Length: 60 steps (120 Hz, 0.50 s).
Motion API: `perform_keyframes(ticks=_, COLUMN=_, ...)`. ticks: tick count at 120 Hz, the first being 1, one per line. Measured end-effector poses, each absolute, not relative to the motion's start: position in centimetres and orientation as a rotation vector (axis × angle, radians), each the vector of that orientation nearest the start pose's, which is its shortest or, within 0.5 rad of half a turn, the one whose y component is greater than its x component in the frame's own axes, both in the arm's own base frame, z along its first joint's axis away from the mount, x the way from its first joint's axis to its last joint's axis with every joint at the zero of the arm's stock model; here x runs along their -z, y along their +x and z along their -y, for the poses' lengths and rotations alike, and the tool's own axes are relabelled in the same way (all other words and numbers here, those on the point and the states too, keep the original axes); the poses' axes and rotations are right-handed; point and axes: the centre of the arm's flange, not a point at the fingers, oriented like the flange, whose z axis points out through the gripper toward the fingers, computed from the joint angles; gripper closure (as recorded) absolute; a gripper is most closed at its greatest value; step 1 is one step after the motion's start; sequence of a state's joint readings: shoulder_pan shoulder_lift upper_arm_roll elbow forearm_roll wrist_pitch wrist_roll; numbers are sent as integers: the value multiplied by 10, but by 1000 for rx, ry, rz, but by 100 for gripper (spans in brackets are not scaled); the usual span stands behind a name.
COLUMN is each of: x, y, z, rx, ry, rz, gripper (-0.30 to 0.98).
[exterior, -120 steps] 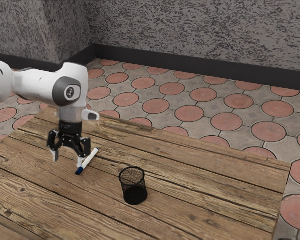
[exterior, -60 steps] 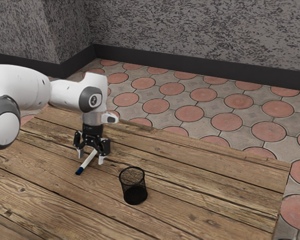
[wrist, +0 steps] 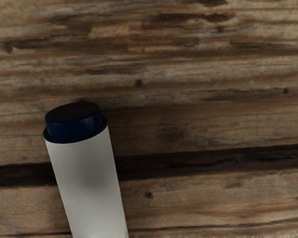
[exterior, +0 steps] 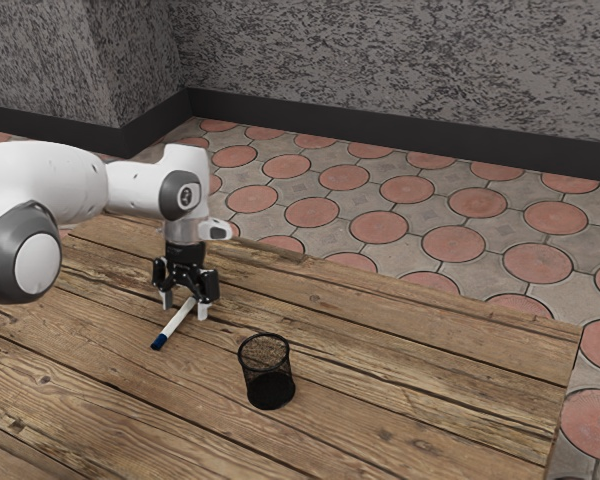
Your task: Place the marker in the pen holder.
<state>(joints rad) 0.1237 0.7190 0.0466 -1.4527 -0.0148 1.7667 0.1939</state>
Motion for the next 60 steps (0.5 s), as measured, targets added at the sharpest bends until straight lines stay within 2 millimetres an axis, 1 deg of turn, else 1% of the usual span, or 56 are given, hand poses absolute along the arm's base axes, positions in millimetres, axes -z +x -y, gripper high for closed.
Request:
perform_keyframes(ticks=12, x=-231, y=660, z=-109, rx=-653, ry=-3155, rz=-45, gripper=0)
perform_keyframes(ticks=21, x=-229, y=658, z=-114, rx=-660, ry=-3164, rz=-37, gripper=0)
perform_keyframes(ticks=34, x=-229, y=657, z=-116, rx=-661, ry=-3172, rz=-45, gripper=0)
perform_keyframes(ticks=60, x=-232, y=658, z=-123, rx=-642, ry=-3154, rz=-79, gripper=24)
